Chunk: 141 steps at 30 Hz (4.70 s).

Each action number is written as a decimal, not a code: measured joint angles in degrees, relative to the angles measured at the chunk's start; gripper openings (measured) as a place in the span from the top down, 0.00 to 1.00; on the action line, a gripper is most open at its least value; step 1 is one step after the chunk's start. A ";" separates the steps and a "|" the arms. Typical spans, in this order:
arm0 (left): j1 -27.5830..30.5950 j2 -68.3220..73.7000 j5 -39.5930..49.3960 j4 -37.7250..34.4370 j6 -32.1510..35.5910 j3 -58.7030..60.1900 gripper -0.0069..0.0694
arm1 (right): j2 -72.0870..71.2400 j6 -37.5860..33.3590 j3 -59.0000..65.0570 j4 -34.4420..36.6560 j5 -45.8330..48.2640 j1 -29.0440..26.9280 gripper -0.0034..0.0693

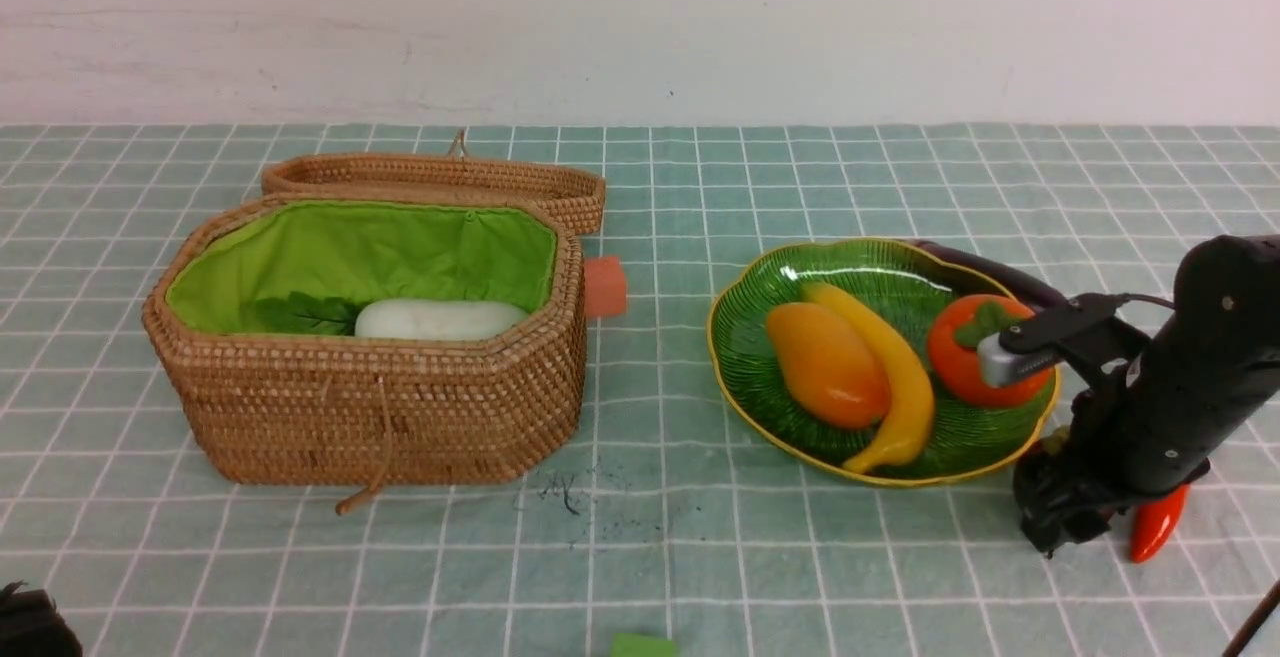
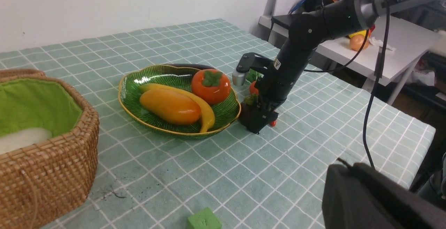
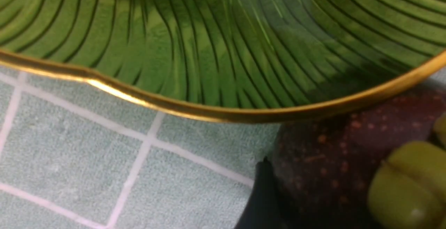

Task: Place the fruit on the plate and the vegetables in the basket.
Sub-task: Use the right arm to grab a mangosteen and put it into the right plate, then use the right arm to grab a carrot and put it into the left basket, then grab an eggplant with your right arm and place it in the basket on the left.

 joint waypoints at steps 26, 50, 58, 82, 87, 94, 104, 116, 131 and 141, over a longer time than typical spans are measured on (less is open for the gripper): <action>0.00 2.77 -7.66 6.33 -0.97 0.00 0.93 | 6.96 -15.27 -23.84 32.39 -9.26 0.00 0.20; 0.00 3.45 -7.99 7.18 -2.64 0.00 0.93 | -5.42 28.63 -26.32 -7.08 24.77 -0.34 0.63; 0.00 3.45 -7.18 8.33 -2.64 0.00 0.93 | -5.95 47.20 -11.32 -10.34 16.71 -8.02 0.56; 0.00 3.62 -2.42 11.51 -6.55 0.00 0.92 | 6.77 32.96 -9.06 1.96 0.16 -13.59 0.57; 0.00 3.62 -2.22 16.21 -11.53 0.00 0.92 | 5.37 27.99 -8.91 7.14 1.28 -13.52 0.56; 0.00 3.62 -1.02 22.37 -16.75 0.00 0.92 | -5.88 24.50 -16.58 8.06 11.69 -10.14 0.56; 0.00 3.62 9.75 37.06 -31.48 0.00 0.92 | 1.08 4.86 -48.42 16.24 17.27 17.50 0.56; 0.00 3.62 12.65 43.47 -38.83 0.00 0.92 | 26.34 -15.50 -79.02 25.78 7.95 33.43 0.56; 0.00 3.62 9.34 43.53 -39.05 0.00 0.91 | 29.91 -12.82 -81.27 17.62 18.05 33.72 0.07; 0.00 3.62 -0.29 38.59 -37.50 0.00 0.91 | 14.20 5.46 -81.50 -9.32 34.80 26.86 0.37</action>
